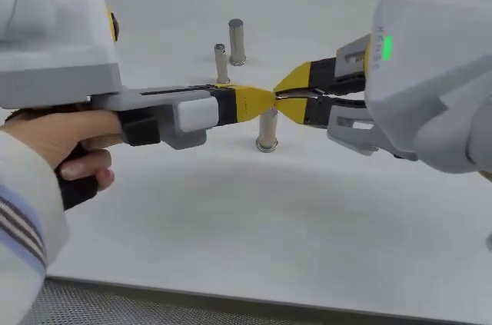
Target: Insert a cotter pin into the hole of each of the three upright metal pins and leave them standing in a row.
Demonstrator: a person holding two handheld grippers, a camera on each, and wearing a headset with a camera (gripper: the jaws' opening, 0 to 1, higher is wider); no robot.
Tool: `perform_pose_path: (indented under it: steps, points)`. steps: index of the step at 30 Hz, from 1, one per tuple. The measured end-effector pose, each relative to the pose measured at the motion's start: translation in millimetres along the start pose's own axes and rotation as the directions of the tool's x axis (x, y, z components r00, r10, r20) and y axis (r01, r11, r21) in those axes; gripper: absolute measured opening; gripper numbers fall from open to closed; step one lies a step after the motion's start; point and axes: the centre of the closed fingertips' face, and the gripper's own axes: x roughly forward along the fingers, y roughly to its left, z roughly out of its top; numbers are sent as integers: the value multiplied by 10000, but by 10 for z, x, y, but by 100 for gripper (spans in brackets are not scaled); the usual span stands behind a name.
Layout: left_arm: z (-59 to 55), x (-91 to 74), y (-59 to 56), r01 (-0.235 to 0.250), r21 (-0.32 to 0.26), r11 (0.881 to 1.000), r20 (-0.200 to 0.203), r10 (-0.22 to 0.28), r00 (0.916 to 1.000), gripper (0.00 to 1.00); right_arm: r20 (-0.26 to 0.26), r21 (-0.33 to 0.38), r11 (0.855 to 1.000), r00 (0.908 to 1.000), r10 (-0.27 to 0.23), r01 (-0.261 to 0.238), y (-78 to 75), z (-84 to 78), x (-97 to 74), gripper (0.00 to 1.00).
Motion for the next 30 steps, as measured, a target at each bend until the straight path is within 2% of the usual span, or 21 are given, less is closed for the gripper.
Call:
perform_pose_path:
  steps: [10,21,26,30]
  points:
    - [-22,-1,-66,95,-80,9999,-53,-95,9999,0,24,-98,9999,10000,65,-64,22,16,1,0]
    - [-17,-23,-69,19,399,9992,-281,-8,9996,0,89,-228,9996,9999,135,-133,47,39,-29,0]
    - [-13,-19,-77,7,289,9996,-277,1,9996,0,165,153,9999,9999,2,-4,21,25,-45,0]
    - [-27,-12,-88,108,91,9999,-269,-106,9996,0,254,429,9990,9996,96,-107,28,-4,-51,0]
